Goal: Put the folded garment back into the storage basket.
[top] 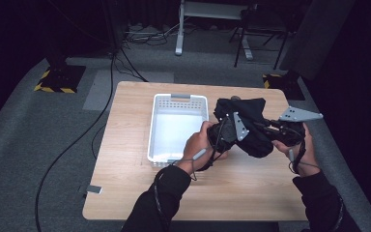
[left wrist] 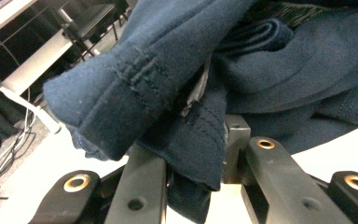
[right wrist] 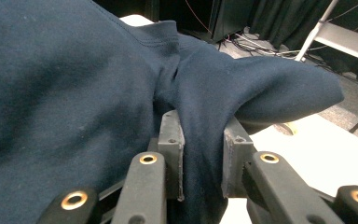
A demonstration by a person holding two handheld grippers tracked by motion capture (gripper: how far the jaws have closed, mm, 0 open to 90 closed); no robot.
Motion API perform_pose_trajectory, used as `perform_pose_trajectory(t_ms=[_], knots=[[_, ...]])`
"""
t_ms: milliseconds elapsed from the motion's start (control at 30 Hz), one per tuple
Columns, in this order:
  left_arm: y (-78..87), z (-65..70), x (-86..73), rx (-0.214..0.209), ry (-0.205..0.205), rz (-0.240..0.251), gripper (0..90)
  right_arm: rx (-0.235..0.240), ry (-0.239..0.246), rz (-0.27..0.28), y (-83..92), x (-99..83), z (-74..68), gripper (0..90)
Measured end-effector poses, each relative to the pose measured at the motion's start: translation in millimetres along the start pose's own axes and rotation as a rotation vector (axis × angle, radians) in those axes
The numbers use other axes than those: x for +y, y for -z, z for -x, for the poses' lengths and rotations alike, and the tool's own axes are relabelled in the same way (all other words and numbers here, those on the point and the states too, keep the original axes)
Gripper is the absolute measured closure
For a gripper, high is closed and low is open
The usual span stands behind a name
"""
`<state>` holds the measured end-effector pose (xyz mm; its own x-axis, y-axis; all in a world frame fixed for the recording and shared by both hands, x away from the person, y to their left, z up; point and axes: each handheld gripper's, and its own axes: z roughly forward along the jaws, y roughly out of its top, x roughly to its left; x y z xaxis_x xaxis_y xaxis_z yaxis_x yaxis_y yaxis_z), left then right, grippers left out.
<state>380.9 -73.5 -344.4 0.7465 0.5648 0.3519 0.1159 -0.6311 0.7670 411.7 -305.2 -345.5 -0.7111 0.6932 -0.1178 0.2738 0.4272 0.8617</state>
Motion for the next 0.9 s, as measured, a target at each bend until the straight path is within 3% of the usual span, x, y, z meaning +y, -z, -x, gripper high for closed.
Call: perform_pose_trajectory(t_ms=[567, 900], knots=[[17.5, -17.5, -13.9, 0.037, 0.037, 0.006, 76.0, 0.028, 0.027, 0.011, -17.4, 20.4, -13.6, 74.2], [30.6, -27.9, -30.6, 0.061, 0.061, -0.004, 76.1, 0.054, 0.047, 0.013, -33.4, 31.4, -27.7, 74.2]])
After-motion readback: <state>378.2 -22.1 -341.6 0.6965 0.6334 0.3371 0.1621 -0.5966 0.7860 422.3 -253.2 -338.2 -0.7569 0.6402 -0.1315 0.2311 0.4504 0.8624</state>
